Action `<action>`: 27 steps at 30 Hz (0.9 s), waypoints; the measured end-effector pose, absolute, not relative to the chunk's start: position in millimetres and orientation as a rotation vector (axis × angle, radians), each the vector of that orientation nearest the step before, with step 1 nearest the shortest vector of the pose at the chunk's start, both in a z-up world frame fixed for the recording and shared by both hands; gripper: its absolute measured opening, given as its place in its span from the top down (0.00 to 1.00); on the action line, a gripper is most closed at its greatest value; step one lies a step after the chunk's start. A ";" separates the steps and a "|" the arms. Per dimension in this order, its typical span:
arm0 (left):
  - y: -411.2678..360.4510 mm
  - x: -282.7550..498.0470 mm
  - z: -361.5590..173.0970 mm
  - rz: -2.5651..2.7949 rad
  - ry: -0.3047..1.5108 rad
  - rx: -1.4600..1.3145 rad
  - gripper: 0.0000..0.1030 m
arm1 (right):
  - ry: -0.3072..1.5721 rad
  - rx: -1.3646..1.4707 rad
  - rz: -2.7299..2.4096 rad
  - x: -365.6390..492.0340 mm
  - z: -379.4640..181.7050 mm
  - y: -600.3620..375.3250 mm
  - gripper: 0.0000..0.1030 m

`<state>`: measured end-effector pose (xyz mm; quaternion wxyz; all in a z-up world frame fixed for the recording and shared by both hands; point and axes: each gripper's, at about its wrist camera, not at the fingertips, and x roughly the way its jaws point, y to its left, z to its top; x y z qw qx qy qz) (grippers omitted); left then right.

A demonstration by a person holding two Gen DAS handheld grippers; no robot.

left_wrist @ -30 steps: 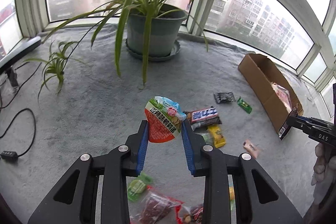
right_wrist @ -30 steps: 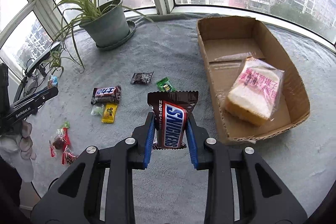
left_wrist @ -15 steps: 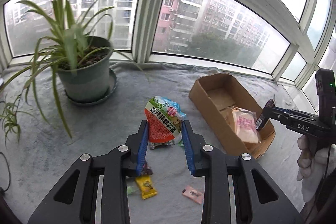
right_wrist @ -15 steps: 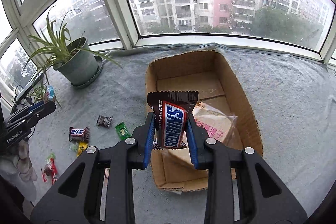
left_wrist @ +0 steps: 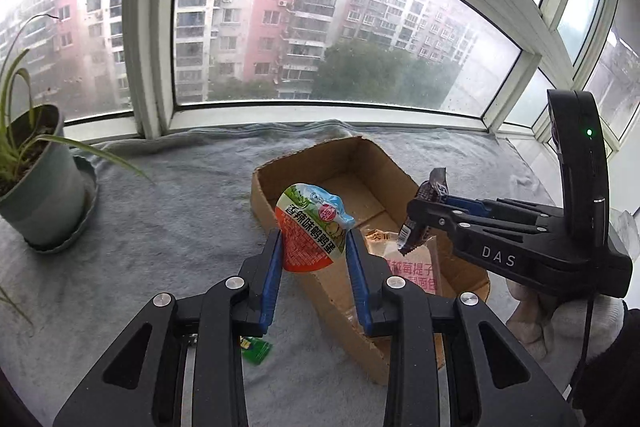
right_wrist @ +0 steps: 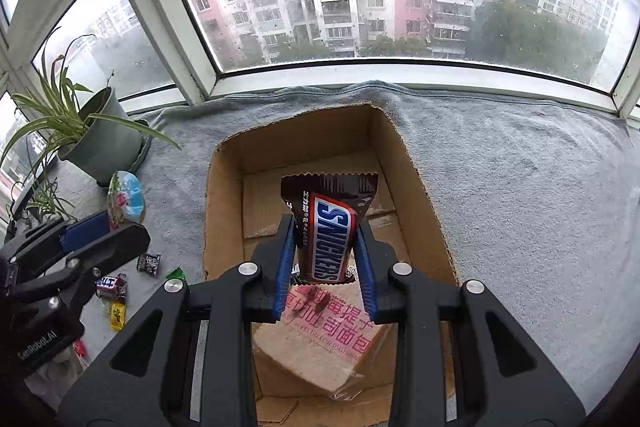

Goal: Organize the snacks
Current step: 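Carry the Snickers bar and jelly cup into the box and release both, then withdraw both tools from the box toward the remaining snacks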

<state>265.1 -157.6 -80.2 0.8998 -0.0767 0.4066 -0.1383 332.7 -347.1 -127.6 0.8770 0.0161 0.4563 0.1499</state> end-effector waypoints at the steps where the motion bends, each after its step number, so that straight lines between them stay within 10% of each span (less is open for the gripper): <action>1: -160.3 267.5 -83.4 -0.291 0.848 -0.154 0.71 | 0.955 0.038 0.312 335.7 -128.8 -349.1 0.71; 15: -187.6 283.9 -105.8 -0.320 0.908 -0.114 0.66 | 0.978 0.044 0.288 354.5 -140.5 -353.8 0.71; 19: -189.7 283.9 -105.6 -0.323 0.920 -0.124 0.53 | 0.963 0.043 0.268 351.9 -137.4 -355.3 0.36; 27: -182.7 279.7 -99.1 -0.323 0.912 -0.135 0.53 | 0.951 0.057 0.257 346.3 -128.4 -360.0 0.35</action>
